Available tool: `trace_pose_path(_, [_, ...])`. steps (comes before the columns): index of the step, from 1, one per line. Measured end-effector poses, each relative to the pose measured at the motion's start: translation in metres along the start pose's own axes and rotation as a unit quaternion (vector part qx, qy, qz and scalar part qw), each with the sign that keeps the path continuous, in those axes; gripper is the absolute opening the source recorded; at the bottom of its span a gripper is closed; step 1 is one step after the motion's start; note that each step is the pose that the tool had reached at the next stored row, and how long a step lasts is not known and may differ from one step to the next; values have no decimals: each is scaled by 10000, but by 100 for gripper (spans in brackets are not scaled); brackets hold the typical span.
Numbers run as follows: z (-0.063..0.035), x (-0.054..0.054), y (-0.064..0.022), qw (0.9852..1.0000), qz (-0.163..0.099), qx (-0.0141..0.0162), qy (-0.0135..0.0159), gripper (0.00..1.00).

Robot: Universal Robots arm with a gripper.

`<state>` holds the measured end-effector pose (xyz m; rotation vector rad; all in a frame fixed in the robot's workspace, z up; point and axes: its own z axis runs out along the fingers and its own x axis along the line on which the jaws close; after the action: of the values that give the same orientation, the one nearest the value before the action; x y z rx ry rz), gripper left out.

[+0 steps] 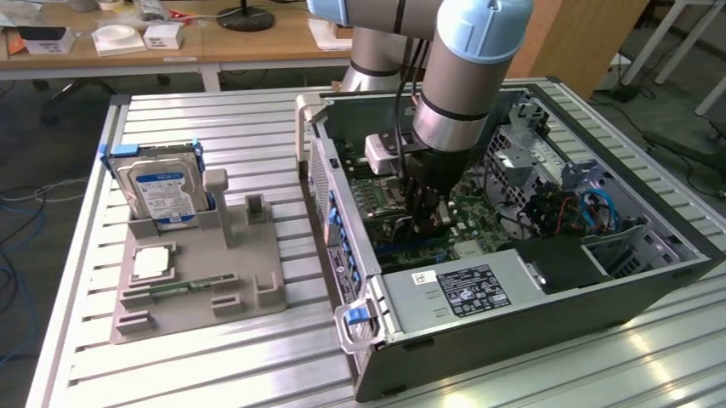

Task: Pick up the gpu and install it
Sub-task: 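Insert the gpu into the slot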

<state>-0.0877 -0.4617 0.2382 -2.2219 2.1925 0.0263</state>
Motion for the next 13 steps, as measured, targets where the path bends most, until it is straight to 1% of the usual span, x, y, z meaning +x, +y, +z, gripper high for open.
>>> trace_pose_path(2, [18,2,1,10000,-1,-1,0,27])
trace_pose_path(8, [19,1,2,10000,0,-1,1,27])
trace_pose_path(13, [39,2,3,10000,0,-2,2,27])
